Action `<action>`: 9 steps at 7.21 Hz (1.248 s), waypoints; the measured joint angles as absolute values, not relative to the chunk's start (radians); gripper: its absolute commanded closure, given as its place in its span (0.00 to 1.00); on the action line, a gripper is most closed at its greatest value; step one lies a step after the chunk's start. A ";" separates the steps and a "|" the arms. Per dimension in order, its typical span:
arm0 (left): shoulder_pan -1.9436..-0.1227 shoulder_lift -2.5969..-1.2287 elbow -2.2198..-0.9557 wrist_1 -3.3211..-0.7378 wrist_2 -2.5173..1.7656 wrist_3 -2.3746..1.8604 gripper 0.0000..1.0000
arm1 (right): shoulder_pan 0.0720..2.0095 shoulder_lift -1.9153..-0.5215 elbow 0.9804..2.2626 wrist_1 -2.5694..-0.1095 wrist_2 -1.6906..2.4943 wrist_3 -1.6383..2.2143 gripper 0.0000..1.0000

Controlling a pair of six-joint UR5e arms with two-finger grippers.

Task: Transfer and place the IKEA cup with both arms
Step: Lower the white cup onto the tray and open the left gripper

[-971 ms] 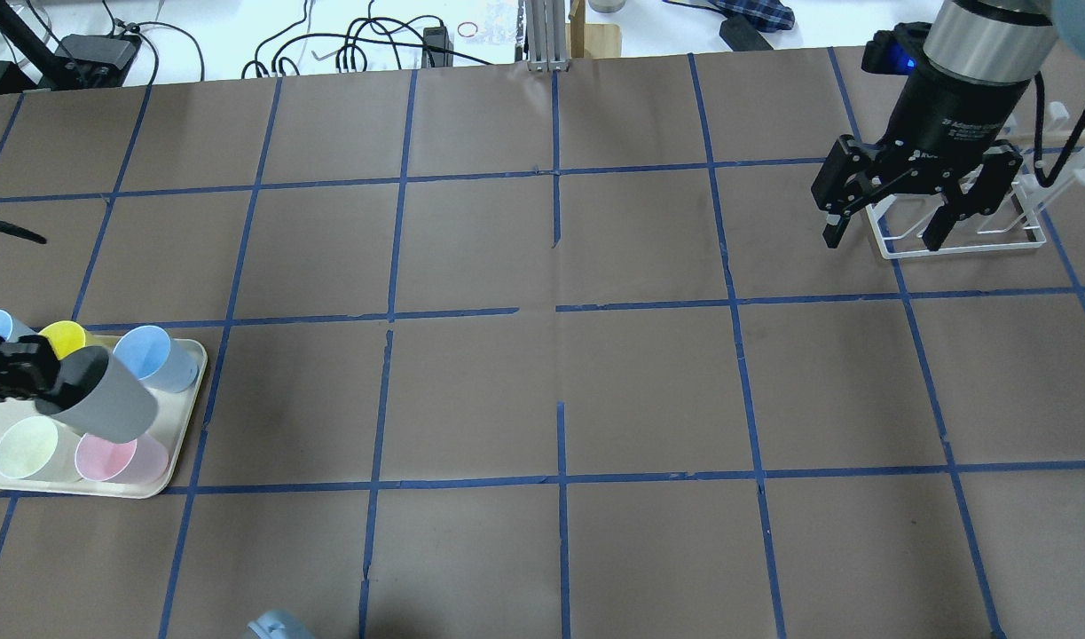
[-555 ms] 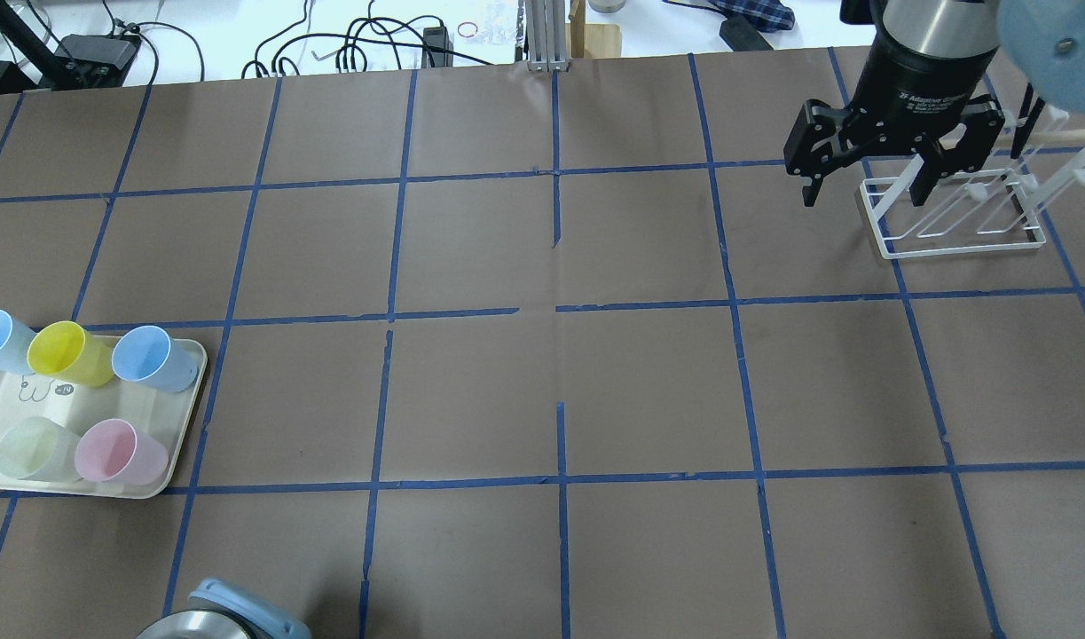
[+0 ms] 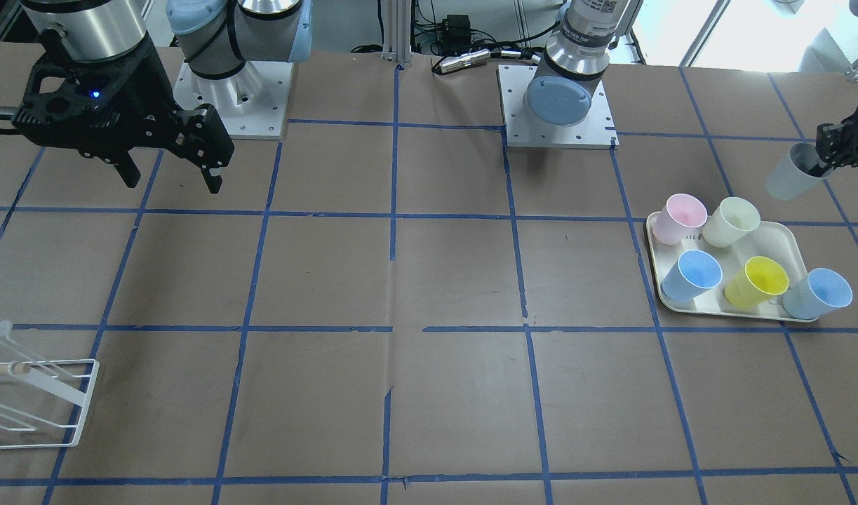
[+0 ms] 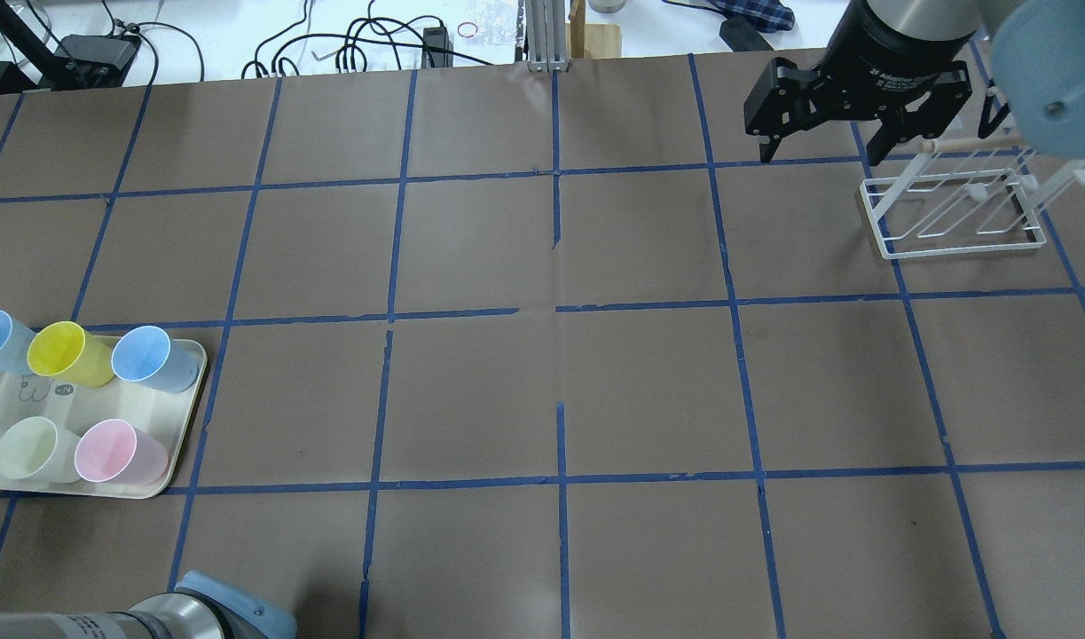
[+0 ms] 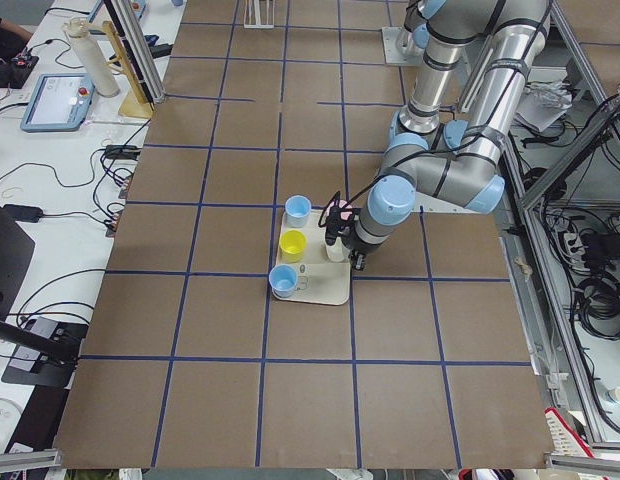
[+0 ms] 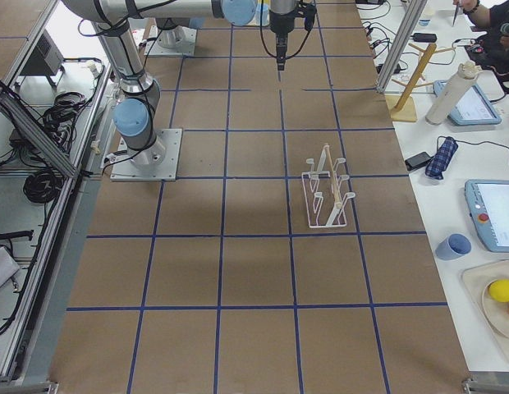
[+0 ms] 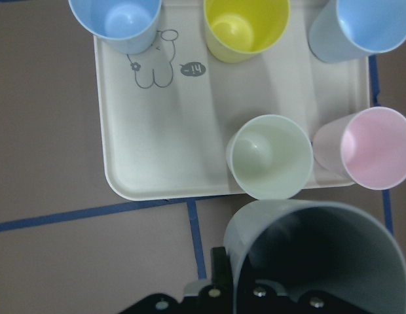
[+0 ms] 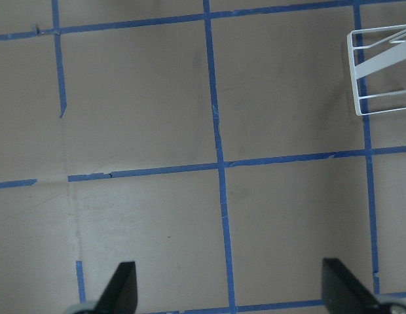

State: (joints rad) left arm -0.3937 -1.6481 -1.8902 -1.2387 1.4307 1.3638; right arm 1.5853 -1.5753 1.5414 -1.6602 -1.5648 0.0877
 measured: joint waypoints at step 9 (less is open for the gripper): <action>-0.391 -1.893 -1.867 -1.082 1.377 1.399 0.59 | 1.611 -1.558 1.488 -1.558 -1.562 0.081 0.00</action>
State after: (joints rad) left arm -0.3912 -1.8928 -1.8670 -1.0820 1.3773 1.3990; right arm 1.6109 -1.5578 1.4877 -1.5582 -1.5619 0.0812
